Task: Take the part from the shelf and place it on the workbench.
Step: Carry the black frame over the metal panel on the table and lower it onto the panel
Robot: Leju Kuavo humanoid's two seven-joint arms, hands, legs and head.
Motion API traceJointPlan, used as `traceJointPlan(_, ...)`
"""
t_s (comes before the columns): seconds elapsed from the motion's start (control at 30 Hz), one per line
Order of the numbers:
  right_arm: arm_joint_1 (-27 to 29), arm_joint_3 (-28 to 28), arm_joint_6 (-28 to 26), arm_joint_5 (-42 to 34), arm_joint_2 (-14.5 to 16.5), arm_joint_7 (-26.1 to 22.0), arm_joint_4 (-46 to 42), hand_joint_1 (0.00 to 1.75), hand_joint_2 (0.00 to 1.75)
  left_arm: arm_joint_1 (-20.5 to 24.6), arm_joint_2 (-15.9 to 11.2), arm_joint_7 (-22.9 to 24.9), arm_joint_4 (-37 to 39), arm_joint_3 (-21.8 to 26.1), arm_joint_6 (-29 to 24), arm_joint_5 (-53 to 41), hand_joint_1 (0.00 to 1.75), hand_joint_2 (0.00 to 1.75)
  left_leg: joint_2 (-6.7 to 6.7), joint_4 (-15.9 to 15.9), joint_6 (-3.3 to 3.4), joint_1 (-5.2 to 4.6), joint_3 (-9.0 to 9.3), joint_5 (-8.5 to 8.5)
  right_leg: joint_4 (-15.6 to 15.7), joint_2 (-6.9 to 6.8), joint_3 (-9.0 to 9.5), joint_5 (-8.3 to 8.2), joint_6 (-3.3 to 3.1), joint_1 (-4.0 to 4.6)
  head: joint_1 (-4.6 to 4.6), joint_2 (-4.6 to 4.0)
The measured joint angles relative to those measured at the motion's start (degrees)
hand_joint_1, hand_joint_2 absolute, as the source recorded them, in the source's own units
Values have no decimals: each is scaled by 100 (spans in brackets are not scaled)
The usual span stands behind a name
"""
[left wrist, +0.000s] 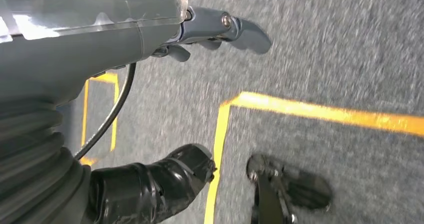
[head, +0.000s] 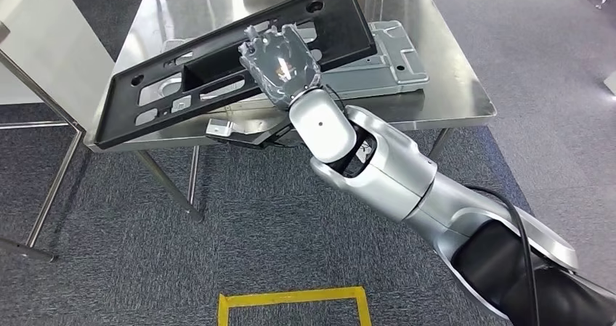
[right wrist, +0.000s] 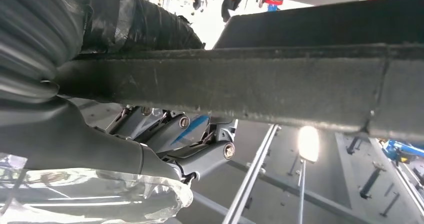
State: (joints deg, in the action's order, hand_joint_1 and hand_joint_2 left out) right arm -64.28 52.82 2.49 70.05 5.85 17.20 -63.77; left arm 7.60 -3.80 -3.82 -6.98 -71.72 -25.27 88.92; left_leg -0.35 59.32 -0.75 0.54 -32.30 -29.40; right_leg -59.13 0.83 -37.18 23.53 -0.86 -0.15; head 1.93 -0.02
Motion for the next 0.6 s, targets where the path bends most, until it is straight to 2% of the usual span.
traceJointPlan(0.07, 12, -44, 1, 1, -10, 12, -64, 175, 175, 3, 13, 2, 1, -9, -10, -7, 0, 175, 6, 524, -43, 11, -277, -210, 35, 3, 66, 29, -47, -11, 10, 0)
traceJointPlan(0.13, 60, -62, 8, 10, -23, 18, -109, 175, 175, 7, 15, -9, 1, -32, -20, -8, 0, 175, 6, 1227, -77, 16, -714, -377, 33, 2, 132, 88, -80, -1, 10, 0)
traceJointPlan(0.17, 99, -63, 13, 19, -32, 18, -120, 175, 175, 1, 15, -19, 1, -45, -23, -8, 0, 175, 7, 1404, -88, 17, -867, -342, 28, 3, 175, 124, -85, 3, 11, 0)
traceJointPlan(0.2, 138, -64, 17, 28, -44, 18, -127, 175, 175, -7, 15, -29, 1, -56, -24, -7, 0, 175, 7, 1386, -92, 18, -931, -206, 21, 5, 222, 163, -86, 4, 10, 0)
traceJointPlan(0.23, 168, -66, 19, 35, -57, 18, -136, 175, 175, -15, 14, -38, 1, -63, -24, -7, 0, 175, 8, 1144, -89, 19, -887, 30, 13, 8, 273, 205, -82, 4, 10, 0)
traceJointPlan(0.27, 185, -71, 20, 39, -69, 18, -149, 175, 175, -21, 13, -42, 1, -68, -24, -7, 0, 175, 10, 769, -78, 20, -776, 283, 6, 11, 325, 249, -73, 4, 10, 0)
traceJointPlan(0.3, 190, -82, 19, 43, -80, 18, -163, 175, 175, -22, 11, -44, 1, -74, -25, -7, 0, 175, 11, 432, -62, 7, -645, 463, 3, 14, 364, 287, -56, 12, 9, 0)
traceJointPlan(0.33, 189, -96, 19, 45, -89, 18, -180, 175, 175, -16, 10, -46, 1, -81, -26, -7, 0, 175, 12, 143, -32, -8, -524, 556, 0, 17, 388, 318, -34, 18, 10, 0)
traceJointPlan(0.4, 189, -123, 18, 49, -104, 19, -206, 175, 175, 3, 8, -49, 1, -97, -27, -8, 0, 175, 7, -37, 30, -42, -421, 519, 15, 16, 400, 344, 17, 27, 7, 0)
traceJointPlan(0.5, 205, -142, 19, 52, -124, 18, -232, 175, 175, 9, 10, -52, 1, -103, -25, -9, 0, 175, 8, -129, 125, -11, -342, 489, -36, -3, 396, 421, 101, 27, 0, 0)
traceJointPlan(0.53, 207, -151, 20, 54, -128, 18, -240, 175, 175, 4, 11, -53, 1, -104, -23, -10, 0, 175, 12, -158, 158, 3, -301, 481, -215, -11, 317, 512, 126, 27, -7, 0)
traceJointPlan(0.6, 220, -170, 25, 57, -141, 19, -251, 175, 175, 0, 13, -56, 1, -104, -16, -12, 0, 175, 17, -175, 209, 2, -239, 445, -903, -24, -55, 771, 155, 17, -16, 0)
